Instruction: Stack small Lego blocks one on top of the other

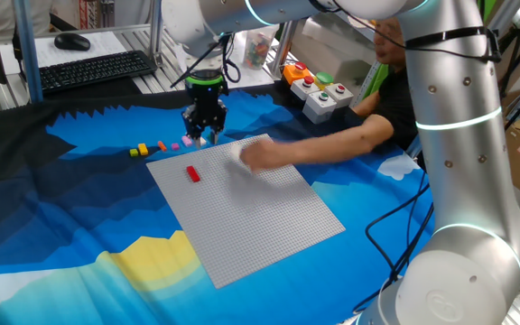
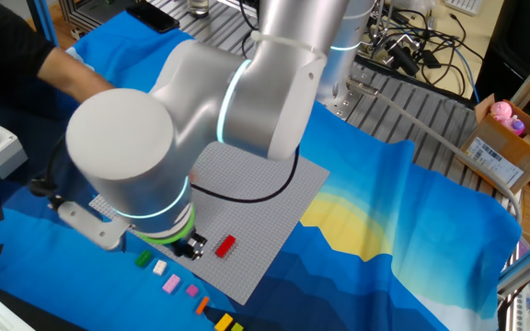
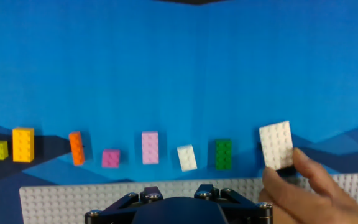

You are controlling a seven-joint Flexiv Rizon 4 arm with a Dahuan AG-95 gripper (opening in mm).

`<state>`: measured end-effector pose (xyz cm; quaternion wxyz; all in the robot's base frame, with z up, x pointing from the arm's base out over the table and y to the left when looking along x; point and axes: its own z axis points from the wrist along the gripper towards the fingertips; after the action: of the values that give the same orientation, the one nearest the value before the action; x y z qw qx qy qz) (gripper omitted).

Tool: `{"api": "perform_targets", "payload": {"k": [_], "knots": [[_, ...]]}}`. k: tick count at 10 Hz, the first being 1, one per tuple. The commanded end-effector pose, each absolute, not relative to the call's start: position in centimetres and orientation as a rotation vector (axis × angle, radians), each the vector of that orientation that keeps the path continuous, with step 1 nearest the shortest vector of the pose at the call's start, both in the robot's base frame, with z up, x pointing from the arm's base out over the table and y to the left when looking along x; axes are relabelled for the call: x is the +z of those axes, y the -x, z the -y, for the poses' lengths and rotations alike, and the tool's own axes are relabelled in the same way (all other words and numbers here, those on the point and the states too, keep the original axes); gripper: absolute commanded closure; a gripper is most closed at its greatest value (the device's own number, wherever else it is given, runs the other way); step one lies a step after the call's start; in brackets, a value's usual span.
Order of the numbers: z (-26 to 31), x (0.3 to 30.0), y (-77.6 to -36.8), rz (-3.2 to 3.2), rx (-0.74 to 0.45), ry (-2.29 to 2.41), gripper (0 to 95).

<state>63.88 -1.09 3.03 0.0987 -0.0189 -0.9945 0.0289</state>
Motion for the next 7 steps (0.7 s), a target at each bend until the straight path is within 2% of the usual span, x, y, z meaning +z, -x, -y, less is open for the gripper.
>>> {"api": "perform_targets", "payload": {"k": [1, 7], "knots": [[0.86, 2.99, -63.46, 2.944, 0.088, 0.068, 57.0], [0.74, 2.72, -63.01, 2.941, 0.096, -0.079, 57.0]]}}
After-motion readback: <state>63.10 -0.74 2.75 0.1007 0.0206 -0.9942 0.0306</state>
